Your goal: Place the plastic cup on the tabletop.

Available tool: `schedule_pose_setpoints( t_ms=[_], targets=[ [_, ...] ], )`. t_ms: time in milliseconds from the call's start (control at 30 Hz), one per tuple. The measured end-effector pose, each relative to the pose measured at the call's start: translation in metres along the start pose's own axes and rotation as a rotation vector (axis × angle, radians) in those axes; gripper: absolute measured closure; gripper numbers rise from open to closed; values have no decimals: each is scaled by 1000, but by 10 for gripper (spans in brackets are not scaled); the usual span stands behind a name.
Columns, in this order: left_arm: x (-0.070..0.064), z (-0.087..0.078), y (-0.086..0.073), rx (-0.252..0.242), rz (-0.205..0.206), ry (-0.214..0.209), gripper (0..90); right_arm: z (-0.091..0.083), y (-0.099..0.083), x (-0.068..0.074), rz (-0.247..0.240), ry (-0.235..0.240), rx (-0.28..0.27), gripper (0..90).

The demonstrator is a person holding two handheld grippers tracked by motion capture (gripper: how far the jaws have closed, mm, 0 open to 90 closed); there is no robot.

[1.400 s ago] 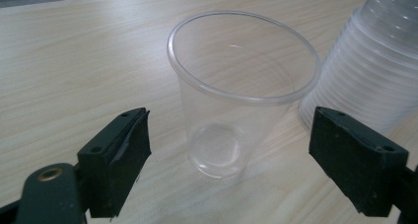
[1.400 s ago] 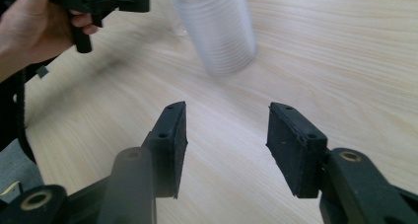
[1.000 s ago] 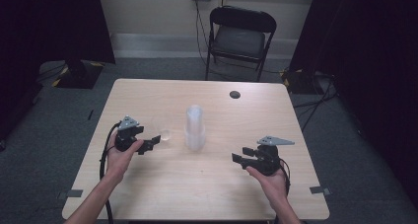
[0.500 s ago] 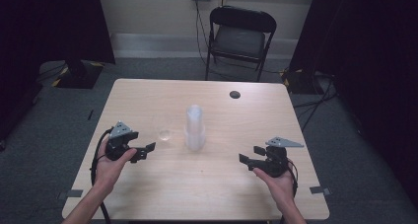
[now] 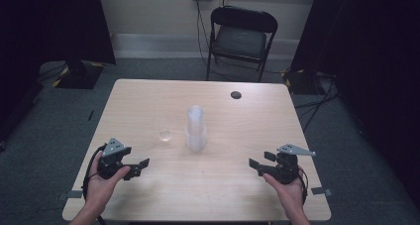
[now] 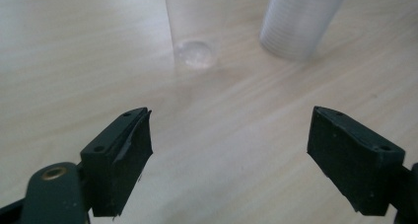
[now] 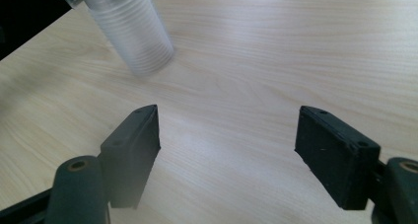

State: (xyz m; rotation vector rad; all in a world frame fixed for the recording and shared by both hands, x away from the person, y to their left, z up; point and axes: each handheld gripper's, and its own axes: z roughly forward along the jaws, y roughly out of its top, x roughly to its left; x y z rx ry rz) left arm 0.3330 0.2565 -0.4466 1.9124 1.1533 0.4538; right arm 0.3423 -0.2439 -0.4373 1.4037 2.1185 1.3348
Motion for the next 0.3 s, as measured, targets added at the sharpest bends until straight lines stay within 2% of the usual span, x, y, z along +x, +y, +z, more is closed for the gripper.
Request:
schedule_pose_setpoints(
  t_ms=[33, 167, 267, 300],
  targets=[
    [0, 0, -2, 5, -9, 0, 169, 0, -3, -2, 8, -6, 4, 250],
    [-1, 0, -11, 24, -1, 4, 169, 0, -4, -3, 10, -13, 3, 245],
    [-1, 1, -17, 32, -19, -2, 169, 1, -6, -4, -2, -26, -2, 243],
    [-1, 0, -18, 33, -26, 9, 169, 1, -6, -4, -2, -26, -2, 243]
  ],
)
